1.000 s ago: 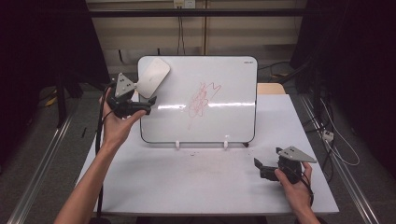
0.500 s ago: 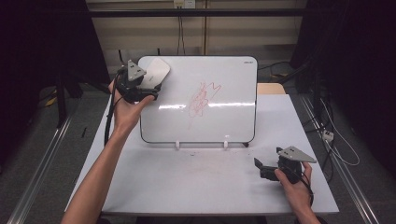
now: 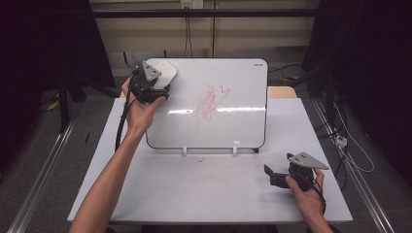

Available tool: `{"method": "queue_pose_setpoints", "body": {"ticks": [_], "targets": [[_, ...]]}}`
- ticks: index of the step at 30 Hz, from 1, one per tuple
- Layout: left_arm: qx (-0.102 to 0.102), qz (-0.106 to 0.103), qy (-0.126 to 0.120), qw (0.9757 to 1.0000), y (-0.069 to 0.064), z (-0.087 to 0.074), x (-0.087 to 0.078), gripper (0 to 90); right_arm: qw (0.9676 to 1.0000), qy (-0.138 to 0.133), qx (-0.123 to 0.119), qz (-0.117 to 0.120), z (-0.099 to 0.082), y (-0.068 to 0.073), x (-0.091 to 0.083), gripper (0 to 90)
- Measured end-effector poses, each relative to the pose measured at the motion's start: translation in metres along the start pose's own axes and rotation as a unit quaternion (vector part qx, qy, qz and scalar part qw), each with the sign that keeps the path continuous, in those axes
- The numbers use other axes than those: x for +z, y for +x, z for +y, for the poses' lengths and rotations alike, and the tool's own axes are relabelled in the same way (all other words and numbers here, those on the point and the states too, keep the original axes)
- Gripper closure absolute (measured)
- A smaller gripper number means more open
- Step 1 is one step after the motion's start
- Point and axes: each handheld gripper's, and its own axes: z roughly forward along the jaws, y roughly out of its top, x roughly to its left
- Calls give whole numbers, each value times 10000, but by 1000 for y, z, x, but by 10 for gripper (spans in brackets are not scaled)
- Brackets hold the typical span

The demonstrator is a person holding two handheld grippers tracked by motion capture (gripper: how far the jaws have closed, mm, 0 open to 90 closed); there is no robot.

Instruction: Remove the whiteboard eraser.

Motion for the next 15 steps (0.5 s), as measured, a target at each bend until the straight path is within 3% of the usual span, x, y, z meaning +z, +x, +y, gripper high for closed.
{"method": "queue_pose_setpoints", "body": {"ticks": [8, 11, 15], "targets": [[-8, 3, -75, 10000, -1, 0, 3, 287, 10000, -21, 7, -49, 0, 0, 0, 51], [97, 16, 48, 9999, -1, 2, 2, 294, 10000, -13, 14, -45, 0, 0, 0, 51], [13, -75, 92, 9999, 1, 4, 1, 298, 10000, -6, 9, -41, 0, 0, 0, 52]]}}
